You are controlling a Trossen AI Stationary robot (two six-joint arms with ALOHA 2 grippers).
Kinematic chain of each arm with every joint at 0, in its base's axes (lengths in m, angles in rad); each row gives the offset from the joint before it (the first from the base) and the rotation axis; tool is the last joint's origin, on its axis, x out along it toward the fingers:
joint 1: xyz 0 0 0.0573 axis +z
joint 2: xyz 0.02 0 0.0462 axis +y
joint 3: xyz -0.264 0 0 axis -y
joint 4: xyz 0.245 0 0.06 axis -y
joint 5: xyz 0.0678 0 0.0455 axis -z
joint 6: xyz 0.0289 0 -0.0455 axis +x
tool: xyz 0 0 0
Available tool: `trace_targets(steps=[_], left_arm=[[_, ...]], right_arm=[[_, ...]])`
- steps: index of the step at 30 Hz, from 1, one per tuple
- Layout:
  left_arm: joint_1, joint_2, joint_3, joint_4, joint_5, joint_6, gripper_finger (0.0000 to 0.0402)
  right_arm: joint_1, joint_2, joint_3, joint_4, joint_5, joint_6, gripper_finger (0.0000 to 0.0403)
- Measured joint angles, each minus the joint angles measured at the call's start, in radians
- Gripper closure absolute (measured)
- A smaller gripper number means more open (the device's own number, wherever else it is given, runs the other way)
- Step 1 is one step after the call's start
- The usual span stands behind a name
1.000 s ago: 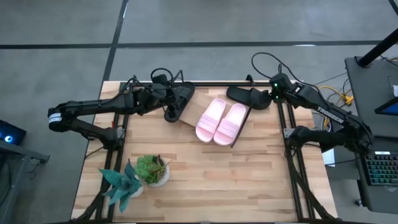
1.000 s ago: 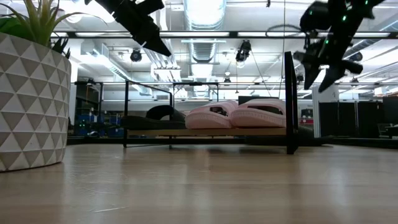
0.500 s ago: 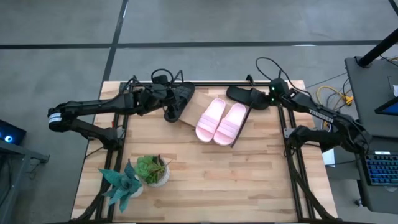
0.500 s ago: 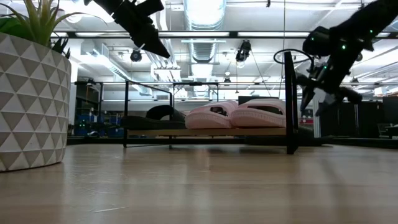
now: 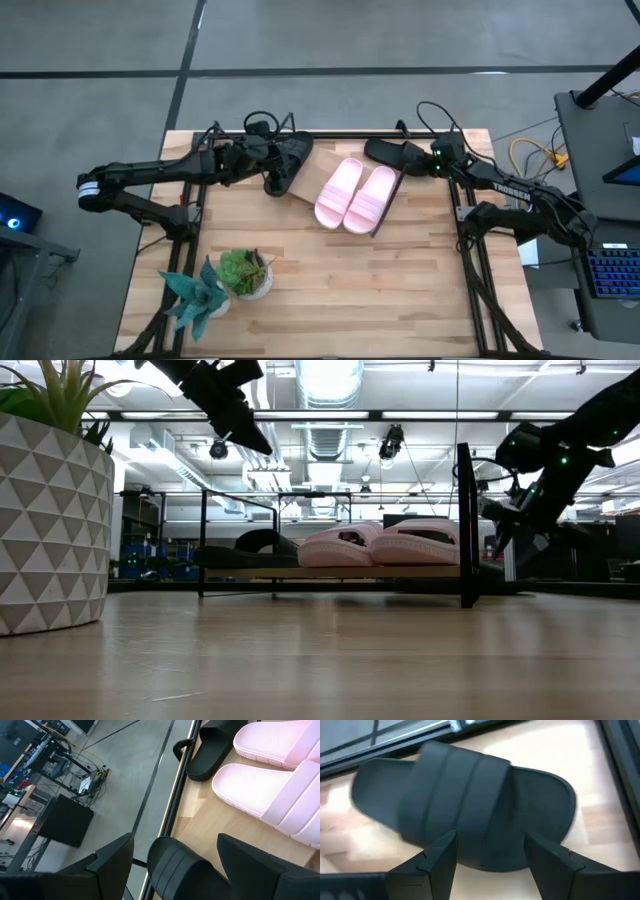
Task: Pick and place slides into the shelf
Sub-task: Put the black slide on the shelf
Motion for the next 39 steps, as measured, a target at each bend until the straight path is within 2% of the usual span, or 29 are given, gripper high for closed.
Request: trace_targets(steps=[10,20,29,39], left_arm=[[0.0,0.0,-0.001,-0.015,0.0,-0.001,0.0132],[0.0,0.0,-0.001,-0.015,0.0,-0.001,0.0132],[-0.002,0.0,-0.003,-0.015,0.0,-0.002,0.0132],[-0.004,0.0,-0.016,-0.016,0.0,-0.003,0.0132]], right_arm=[[0.0,0.015,-0.134,0.33,-0.012,0.078,0.0188],[-0.002,0.101,-0.148,0.411,-0.008,0.102,0.0188],[-0.002,0.24,-0.151,0.641,-0.026,0.134,0.0188],[-0.002,0.242,-0.16,0.664,-0.016,0.162,0.0188]])
